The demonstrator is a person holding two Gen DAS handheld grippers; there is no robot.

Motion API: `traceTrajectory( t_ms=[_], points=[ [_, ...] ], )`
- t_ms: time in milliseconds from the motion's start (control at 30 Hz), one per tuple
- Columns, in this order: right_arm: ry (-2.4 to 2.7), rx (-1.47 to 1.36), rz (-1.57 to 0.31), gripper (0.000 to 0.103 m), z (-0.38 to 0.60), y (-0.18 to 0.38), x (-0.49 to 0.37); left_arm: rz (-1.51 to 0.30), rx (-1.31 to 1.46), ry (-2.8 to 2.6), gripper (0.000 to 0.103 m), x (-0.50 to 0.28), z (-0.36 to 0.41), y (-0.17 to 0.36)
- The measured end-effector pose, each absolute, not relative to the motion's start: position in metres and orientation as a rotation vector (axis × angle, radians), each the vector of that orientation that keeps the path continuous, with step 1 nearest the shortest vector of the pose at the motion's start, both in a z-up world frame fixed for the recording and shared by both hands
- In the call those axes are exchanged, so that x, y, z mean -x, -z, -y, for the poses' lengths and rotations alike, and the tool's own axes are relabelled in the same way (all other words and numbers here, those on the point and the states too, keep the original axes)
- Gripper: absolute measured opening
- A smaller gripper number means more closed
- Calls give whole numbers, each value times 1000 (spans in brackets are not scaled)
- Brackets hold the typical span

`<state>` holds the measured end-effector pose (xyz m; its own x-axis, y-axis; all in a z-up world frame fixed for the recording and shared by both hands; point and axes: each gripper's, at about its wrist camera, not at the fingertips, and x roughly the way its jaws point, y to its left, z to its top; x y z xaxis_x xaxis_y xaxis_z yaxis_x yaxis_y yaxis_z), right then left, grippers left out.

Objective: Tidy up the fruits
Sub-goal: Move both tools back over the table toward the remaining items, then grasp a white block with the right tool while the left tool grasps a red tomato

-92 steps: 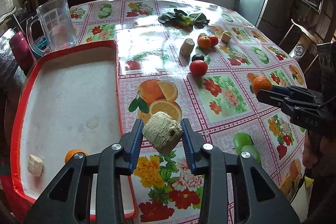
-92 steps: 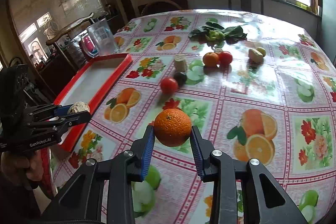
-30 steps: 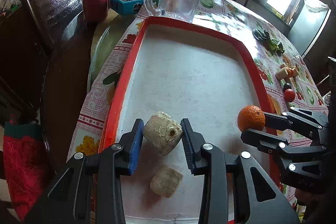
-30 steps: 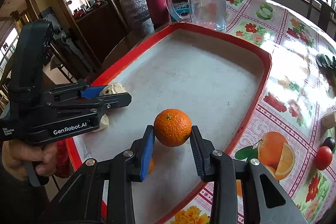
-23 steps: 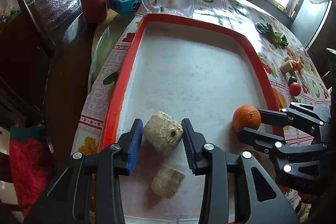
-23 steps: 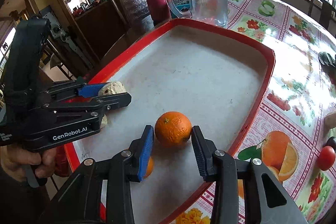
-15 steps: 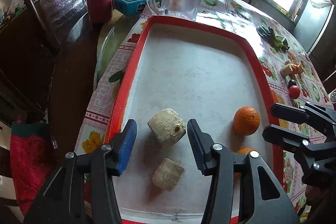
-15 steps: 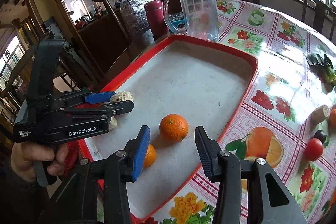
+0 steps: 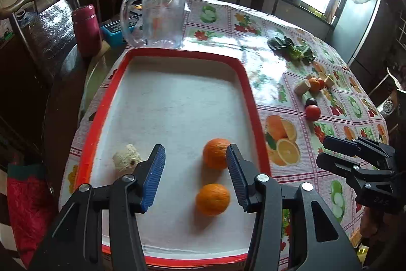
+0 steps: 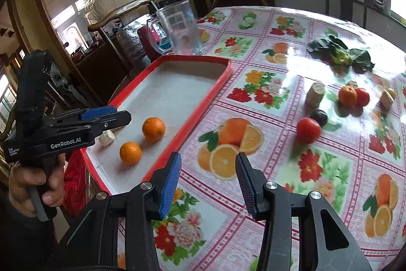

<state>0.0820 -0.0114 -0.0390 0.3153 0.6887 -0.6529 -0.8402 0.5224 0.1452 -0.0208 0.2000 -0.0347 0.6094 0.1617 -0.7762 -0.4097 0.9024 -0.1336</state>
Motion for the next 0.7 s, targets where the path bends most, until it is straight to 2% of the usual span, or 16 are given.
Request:
traceTrajectory(
  t_ms=[700],
  points=[
    [-771, 97, -725, 46, 132, 49, -171, -916, 241, -91, 49, -55, -87, 42]
  ],
)
